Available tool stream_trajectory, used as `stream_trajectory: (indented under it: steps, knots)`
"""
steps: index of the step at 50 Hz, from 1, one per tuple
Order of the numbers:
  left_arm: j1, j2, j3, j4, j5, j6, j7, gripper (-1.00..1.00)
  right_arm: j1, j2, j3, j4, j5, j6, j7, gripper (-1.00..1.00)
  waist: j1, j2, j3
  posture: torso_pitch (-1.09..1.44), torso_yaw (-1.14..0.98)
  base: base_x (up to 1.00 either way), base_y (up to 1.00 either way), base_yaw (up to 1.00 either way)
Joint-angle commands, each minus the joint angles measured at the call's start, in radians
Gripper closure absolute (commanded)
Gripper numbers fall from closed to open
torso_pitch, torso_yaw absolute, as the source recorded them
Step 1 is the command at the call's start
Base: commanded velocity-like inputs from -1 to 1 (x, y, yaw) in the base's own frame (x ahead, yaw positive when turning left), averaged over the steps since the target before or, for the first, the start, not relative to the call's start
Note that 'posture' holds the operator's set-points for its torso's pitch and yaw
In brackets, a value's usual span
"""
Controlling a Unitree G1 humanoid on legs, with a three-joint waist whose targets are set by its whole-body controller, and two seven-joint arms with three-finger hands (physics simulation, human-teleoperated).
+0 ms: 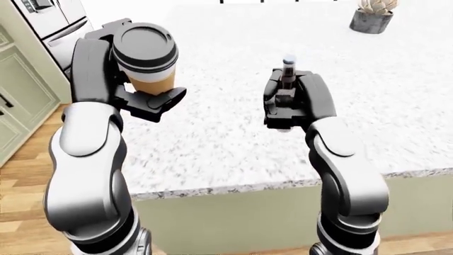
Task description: Move the drinks to the dining counter.
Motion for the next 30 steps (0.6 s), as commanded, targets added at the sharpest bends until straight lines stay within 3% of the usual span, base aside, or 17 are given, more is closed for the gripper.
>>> stream_trajectory:
  steps: [1,9,30]
  knots:
    - [-0.030,0.010,0.010,-0.023,0.007,-0.028,0.004,1.00,-0.041,-0.002,-0.027,-0.038,-0.012,-0.073,-0.025,1.00,-0.001,0.003,-0.032,0.00,0.00,0.00,0.00,0.00]
    - [-0.026,0.008,0.010,-0.020,0.008,-0.036,0.004,1.00,-0.043,-0.008,-0.066,0.051,0.044,-0.137,-0.084,1.00,0.002,0.002,-0.028,0.00,0.00,0.00,0.00,0.00]
    - [-0.015,0.005,0.010,-0.022,0.008,-0.042,0.005,1.00,0.008,-0.043,-0.086,0.306,0.095,-0.373,-0.169,1.00,0.006,0.000,-0.027,0.00,0.00,0.00,0.00,0.00]
